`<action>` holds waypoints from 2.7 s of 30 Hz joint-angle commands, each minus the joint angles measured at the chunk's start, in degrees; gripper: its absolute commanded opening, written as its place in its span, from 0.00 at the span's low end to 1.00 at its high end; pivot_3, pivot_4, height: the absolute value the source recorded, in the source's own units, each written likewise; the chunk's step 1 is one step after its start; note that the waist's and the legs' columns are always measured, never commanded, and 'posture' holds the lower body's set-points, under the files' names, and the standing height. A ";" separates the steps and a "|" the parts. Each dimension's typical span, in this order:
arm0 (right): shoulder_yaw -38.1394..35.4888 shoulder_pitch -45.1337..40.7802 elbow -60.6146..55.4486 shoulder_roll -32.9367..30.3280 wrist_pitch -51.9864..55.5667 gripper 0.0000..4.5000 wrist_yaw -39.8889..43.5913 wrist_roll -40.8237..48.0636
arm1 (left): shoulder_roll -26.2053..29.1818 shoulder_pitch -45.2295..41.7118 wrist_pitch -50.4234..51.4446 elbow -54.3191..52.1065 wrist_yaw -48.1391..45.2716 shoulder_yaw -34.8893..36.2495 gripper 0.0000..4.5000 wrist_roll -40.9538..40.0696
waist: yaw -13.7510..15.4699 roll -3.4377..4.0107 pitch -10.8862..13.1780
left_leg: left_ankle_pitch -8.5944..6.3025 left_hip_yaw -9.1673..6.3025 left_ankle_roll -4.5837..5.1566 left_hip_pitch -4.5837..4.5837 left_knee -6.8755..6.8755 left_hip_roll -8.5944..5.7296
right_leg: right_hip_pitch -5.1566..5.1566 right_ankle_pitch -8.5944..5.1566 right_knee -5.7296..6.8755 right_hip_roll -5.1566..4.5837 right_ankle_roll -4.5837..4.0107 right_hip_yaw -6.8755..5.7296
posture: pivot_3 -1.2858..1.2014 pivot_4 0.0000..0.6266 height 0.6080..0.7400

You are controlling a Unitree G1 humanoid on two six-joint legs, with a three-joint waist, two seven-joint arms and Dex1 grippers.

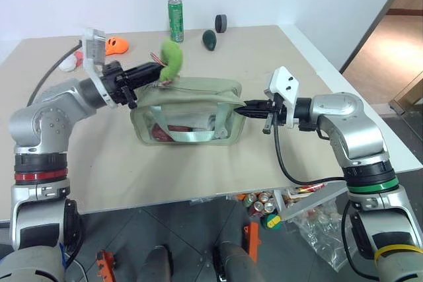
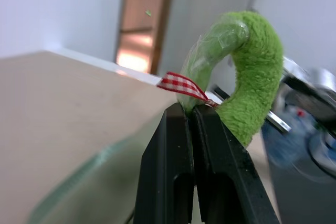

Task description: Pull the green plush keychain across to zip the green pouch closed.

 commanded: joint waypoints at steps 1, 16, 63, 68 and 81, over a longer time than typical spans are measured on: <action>0.20 -0.54 -1.00 0.11 -0.06 0.00 -0.29 -0.10 | 2.15 -0.11 -1.31 1.13 -0.80 0.63 0.03 1.50 | -0.01 0.00 0.00 | 0.00 0.00 0.00 0.00 0.00 0.00 | 0.00 0.00 0.00 0.00 0.00 0.00 | 0.52 0.24 1.00; 0.35 -0.77 -0.44 0.50 -0.58 0.00 -0.36 -0.20 | 3.62 -0.89 -2.96 7.22 -1.19 3.26 0.74 2.76 | -0.01 -0.01 0.00 | 0.00 0.03 0.00 -0.02 0.01 -0.01 | -0.01 0.00 -0.01 -0.01 0.02 0.02 | 0.52 0.24 1.00; -0.26 0.39 -1.84 0.48 0.51 0.00 -0.55 -0.14 | 6.27 8.60 -5.89 9.49 -8.27 0.14 0.12 8.93 | -0.27 -0.08 -0.02 | -0.01 0.28 0.02 -0.03 -0.03 0.05 | -0.14 0.02 -0.01 0.00 0.02 0.21 | 0.52 0.24 1.00; -1.66 0.42 -2.60 0.38 2.73 0.23 -0.11 2.06 | 5.98 8.60 -5.70 9.34 -7.91 0.16 0.11 9.02 | -0.19 -0.08 -0.02 | -0.01 0.27 0.02 -0.03 -0.03 0.05 | -0.14 0.02 -0.01 0.00 0.03 0.20 | 0.52 0.24 1.00; -14.11 -0.35 -9.08 -6.61 6.93 0.99 1.59 13.85 | 5.30 8.84 -5.57 8.67 -7.80 0.02 0.11 8.79 | 0.33 -0.08 -0.02 | -0.01 0.28 0.02 -0.06 -0.03 0.01 | -0.14 0.00 -0.04 -0.04 0.05 0.21 | 0.52 0.24 1.00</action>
